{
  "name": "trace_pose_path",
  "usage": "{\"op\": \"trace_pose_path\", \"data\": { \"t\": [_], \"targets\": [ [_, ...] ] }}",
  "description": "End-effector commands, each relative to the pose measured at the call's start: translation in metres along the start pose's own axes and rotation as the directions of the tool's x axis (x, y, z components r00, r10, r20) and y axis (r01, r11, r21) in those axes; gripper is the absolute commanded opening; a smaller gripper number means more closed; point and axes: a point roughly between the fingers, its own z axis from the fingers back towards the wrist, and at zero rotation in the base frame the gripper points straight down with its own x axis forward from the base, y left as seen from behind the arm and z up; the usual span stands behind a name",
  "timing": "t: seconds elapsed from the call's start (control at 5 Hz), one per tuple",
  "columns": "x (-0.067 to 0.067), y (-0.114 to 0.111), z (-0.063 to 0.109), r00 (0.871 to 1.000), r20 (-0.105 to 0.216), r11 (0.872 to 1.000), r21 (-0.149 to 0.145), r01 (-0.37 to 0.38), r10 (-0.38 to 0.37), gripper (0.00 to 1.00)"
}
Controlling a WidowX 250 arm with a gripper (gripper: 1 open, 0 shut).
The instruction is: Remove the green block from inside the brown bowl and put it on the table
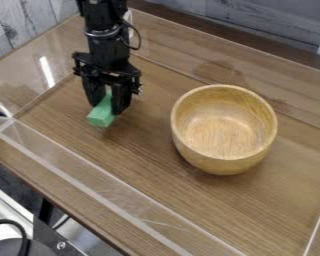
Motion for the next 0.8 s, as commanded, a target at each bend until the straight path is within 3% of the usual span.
{"op": "trace_pose_path", "data": {
  "t": [0.0,0.6],
  "targets": [
    [0.014,0.004,0.020,0.997,0.083,1.000,0.025,-0.001,-0.001,0.00],
    [0.020,0.003,0.009,0.998,0.070,1.000,0.011,0.000,-0.001,0.00]
  ]
}}
